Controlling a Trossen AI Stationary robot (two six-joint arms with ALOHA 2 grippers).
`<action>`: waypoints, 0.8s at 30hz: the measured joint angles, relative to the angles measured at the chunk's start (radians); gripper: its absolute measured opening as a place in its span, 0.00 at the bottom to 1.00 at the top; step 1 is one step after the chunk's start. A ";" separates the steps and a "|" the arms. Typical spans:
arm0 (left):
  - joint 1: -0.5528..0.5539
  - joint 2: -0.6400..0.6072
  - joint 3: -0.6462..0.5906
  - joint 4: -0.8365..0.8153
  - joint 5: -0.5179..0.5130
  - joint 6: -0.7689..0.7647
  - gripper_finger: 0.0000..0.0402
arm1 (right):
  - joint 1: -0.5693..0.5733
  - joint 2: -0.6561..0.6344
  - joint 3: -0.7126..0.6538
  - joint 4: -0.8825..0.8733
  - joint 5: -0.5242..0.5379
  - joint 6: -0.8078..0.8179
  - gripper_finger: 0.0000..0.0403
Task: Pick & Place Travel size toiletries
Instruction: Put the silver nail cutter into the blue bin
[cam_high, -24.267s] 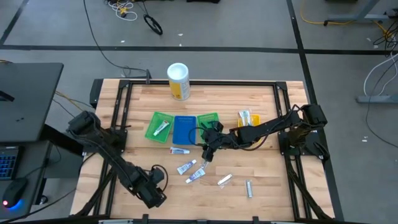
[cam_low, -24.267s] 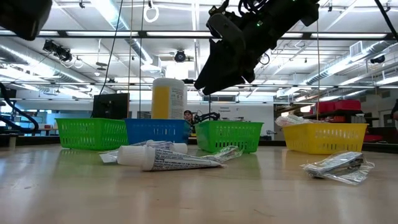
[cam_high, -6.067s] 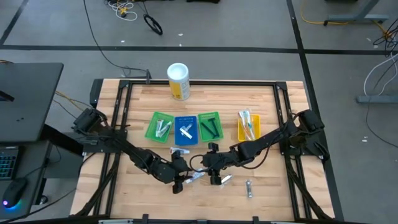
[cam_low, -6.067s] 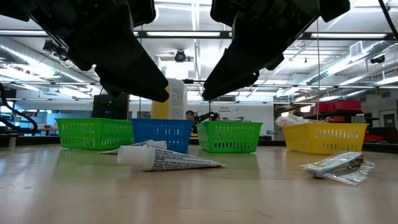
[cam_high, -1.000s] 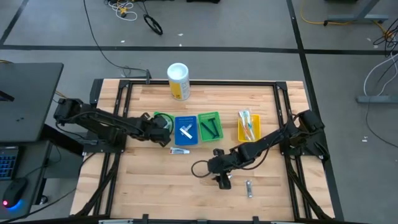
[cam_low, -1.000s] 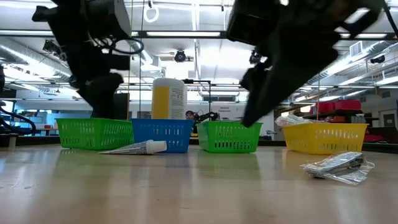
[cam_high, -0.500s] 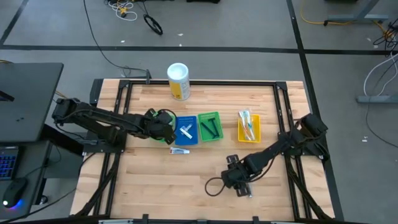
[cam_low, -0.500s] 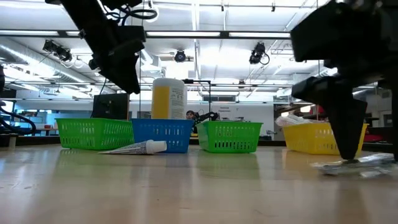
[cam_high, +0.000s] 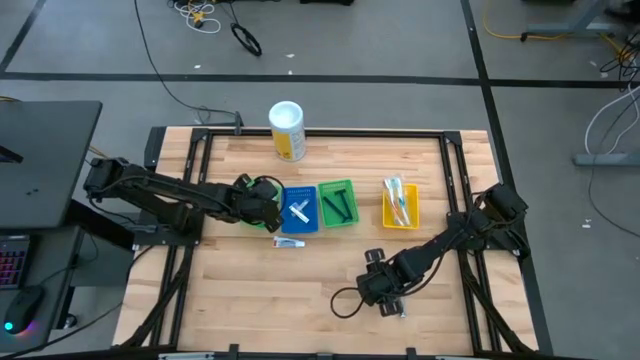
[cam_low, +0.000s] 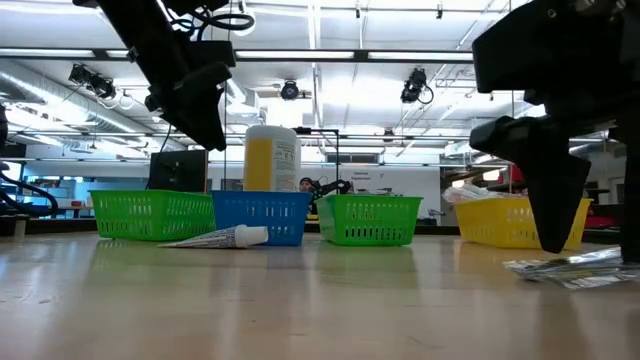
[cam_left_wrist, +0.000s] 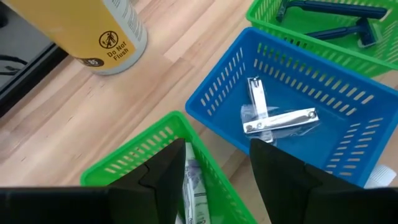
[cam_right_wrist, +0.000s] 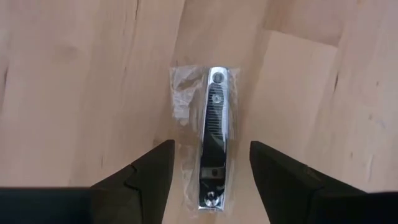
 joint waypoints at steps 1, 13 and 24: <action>0.000 0.000 0.000 0.000 0.000 0.002 0.47 | 0.000 0.000 0.000 0.000 0.000 0.006 0.53; 0.000 0.000 0.000 0.002 0.000 0.027 0.47 | 0.002 -0.001 -0.064 0.068 0.019 0.083 0.41; 0.000 0.000 -0.001 0.015 0.001 0.028 0.47 | -0.002 -0.001 -0.066 0.067 0.030 0.046 0.17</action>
